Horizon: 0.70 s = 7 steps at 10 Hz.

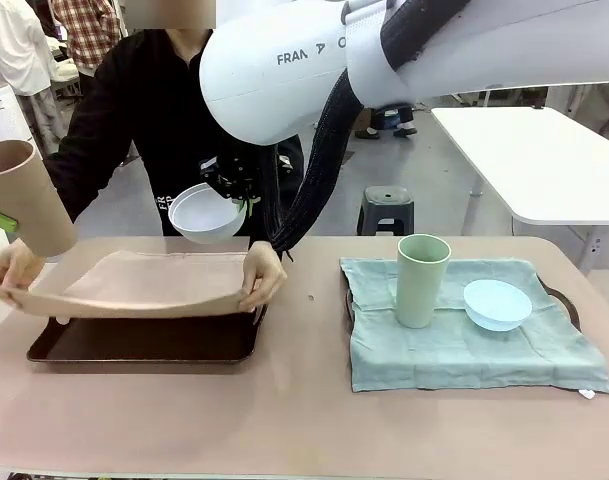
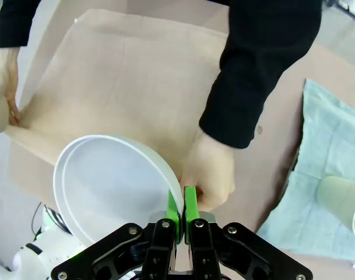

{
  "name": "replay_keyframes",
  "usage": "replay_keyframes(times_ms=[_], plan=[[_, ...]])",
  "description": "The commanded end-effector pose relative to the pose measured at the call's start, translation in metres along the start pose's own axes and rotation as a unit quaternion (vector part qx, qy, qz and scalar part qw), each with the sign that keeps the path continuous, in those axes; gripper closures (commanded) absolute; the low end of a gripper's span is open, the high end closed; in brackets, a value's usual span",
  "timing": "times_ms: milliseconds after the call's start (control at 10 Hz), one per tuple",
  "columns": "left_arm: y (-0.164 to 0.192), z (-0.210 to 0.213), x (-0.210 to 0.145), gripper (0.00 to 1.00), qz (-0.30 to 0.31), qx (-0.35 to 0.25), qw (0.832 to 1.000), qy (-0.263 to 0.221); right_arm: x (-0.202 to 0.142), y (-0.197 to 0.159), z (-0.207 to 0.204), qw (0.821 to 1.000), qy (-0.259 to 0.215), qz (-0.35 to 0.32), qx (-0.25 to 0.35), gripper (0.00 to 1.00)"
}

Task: Set up a tray with a mat and arrange the tableware.
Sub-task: Place the Picnic Bowl and Reusable plastic cup back onto the Handle tray in front of the human's position.

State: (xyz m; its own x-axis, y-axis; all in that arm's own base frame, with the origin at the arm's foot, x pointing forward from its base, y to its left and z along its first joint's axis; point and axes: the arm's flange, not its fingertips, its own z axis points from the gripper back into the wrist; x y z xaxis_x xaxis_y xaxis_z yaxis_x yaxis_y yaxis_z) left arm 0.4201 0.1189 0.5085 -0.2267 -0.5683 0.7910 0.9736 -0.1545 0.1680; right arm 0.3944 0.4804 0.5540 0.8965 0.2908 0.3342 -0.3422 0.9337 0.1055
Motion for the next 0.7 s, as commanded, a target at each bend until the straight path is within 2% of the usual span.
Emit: replay_keyframes(times_ms=[0, 600], plan=[[0.0003, 0.0024, 0.0023, 0.18, -0.009, 0.001, 1.000, 0.003, -0.0019, 0.0000, 0.0000, 1.000, -0.003, 0.000, -0.004, 1.00], [0.0003, 0.0024, 0.0023, 0.18, -0.009, 0.001, 1.000, 0.003, -0.0019, 0.0000, 0.0000, 1.000, -0.003, 0.000, -0.004, 1.00]])
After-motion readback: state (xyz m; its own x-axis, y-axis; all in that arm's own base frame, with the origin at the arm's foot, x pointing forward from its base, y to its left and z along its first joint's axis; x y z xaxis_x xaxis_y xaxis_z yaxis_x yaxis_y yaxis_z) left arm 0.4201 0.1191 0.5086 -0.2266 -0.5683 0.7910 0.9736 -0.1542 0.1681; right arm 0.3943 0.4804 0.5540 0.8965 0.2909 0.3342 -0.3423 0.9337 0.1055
